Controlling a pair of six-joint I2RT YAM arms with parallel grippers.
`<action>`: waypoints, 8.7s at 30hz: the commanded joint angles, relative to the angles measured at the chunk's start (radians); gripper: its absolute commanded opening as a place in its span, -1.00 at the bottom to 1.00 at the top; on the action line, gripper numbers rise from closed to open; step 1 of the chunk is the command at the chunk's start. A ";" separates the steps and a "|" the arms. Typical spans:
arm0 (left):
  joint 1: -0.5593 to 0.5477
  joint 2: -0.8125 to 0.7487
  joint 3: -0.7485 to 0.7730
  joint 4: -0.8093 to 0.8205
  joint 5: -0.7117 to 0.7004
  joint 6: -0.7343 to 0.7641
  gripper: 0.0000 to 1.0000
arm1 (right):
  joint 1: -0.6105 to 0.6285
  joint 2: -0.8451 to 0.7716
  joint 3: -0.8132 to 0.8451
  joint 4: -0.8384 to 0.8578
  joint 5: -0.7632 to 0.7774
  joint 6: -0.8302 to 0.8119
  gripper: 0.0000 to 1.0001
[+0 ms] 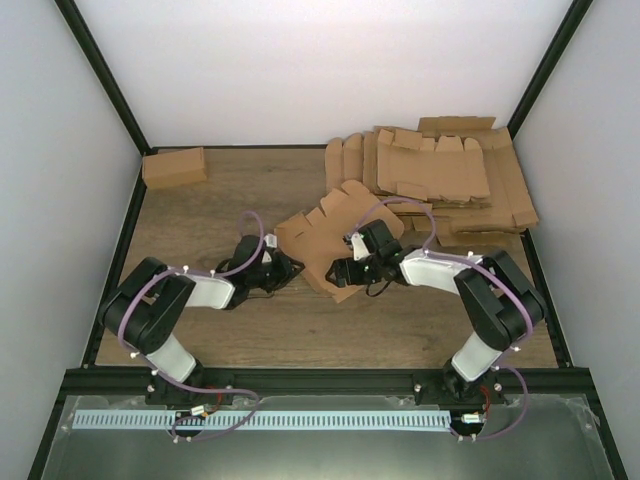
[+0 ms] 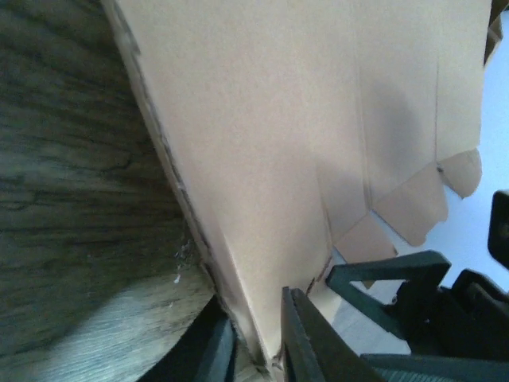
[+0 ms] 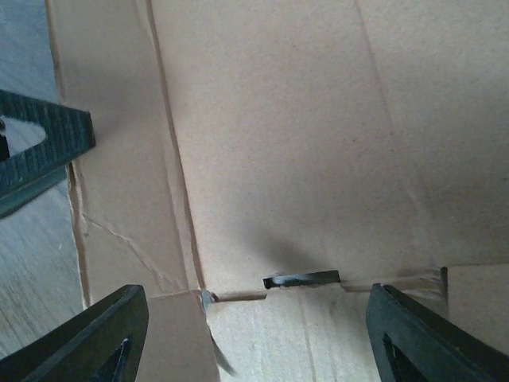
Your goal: Fold the paper box
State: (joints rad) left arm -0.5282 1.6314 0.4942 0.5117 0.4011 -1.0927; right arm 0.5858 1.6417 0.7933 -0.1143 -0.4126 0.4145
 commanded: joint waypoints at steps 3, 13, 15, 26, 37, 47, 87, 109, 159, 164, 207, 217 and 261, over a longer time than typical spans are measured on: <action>0.004 -0.063 0.076 -0.216 -0.082 0.129 -0.92 | -0.003 -0.091 -0.008 -0.078 0.032 0.012 0.59; 0.009 -0.203 0.136 -0.574 -0.097 0.272 -0.92 | -0.004 -0.182 0.092 -0.218 0.212 -0.032 0.68; 0.017 -0.234 0.145 -0.648 -0.082 0.307 -0.92 | -0.007 -0.191 0.111 -0.247 0.256 -0.046 0.69; 0.074 -0.342 0.223 -0.960 -0.052 0.551 -0.92 | -0.194 -0.342 0.072 -0.294 0.241 -0.057 0.74; 0.025 -0.296 0.227 -0.858 0.150 0.618 -0.92 | -0.234 -0.377 -0.013 -0.234 0.005 -0.030 0.74; -0.091 -0.225 0.316 -0.881 0.074 0.667 -0.92 | -0.233 -0.367 -0.114 -0.123 -0.186 0.026 0.72; -0.289 -0.281 0.337 -0.825 -0.373 0.784 -0.92 | -0.210 -0.619 -0.118 -0.179 0.151 -0.058 0.42; -0.319 -0.141 0.659 -1.307 -0.637 0.839 -0.92 | -0.211 -0.445 0.001 -0.228 0.118 -0.042 0.70; -0.628 0.022 0.751 -1.225 -1.308 1.191 -0.87 | -0.155 -0.278 -0.083 0.182 0.035 0.209 -0.08; -0.659 0.007 0.725 -1.195 -1.360 1.214 -0.87 | -0.232 -0.265 -0.055 0.127 0.045 0.139 -0.09; -0.622 -0.008 0.820 -1.196 -0.907 1.109 0.11 | -0.126 -0.356 -0.348 0.423 0.271 -0.145 -0.99; -0.201 -0.166 0.820 -1.138 -0.213 0.932 0.52 | -0.113 -0.415 -0.391 0.462 0.280 -0.163 -0.99; -0.101 -0.022 0.608 -0.933 0.318 0.896 0.42 | -0.042 -0.389 -0.400 0.449 0.342 -0.091 -0.98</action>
State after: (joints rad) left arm -0.6247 1.6295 1.1103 -0.4625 0.6720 -0.1764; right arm 0.5346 1.2667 0.3931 0.3336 -0.0952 0.3157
